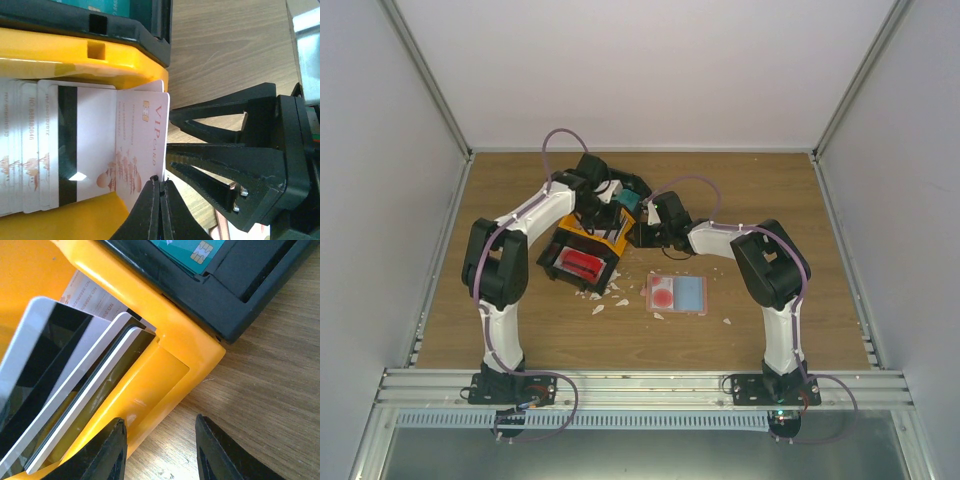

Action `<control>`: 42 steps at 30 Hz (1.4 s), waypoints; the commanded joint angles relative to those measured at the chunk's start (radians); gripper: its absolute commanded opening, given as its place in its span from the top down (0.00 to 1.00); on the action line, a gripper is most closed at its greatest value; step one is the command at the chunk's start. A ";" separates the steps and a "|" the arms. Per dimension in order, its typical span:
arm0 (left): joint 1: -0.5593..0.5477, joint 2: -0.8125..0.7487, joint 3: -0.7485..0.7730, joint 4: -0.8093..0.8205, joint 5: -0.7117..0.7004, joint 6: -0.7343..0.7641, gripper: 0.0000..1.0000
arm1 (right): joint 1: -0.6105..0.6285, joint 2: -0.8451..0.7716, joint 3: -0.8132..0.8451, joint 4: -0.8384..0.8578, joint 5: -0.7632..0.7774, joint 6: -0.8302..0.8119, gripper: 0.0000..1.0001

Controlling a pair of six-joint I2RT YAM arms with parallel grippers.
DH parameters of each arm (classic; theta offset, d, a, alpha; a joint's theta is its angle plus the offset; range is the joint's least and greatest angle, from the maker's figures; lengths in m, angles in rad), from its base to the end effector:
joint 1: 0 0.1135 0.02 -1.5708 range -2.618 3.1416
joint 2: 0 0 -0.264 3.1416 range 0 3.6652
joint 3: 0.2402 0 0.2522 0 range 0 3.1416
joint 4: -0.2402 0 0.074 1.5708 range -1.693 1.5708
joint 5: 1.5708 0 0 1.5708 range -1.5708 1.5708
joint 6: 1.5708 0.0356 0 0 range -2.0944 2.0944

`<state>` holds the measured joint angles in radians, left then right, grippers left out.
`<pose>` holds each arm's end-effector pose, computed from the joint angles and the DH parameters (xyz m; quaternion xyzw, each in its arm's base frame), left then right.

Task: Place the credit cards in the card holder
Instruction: Pick up the credit card from the storage box, then insert the credit card into the card holder.

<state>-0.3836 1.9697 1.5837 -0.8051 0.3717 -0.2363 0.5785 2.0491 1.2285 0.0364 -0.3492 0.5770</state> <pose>0.3770 -0.1661 0.2206 0.1058 0.9599 -0.2294 0.1213 0.3521 0.2445 0.1337 -0.0672 0.9096 0.3405 0.2285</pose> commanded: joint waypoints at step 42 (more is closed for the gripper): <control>-0.343 -0.489 -0.801 1.010 0.060 -0.610 1.00 | -0.120 -0.805 -0.587 -0.427 0.391 0.022 0.47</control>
<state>-0.6884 1.4635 0.8501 0.0120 0.4992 -0.7364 0.4568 1.2911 0.6945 -0.3096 0.0006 0.5888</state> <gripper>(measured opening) 0.020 0.534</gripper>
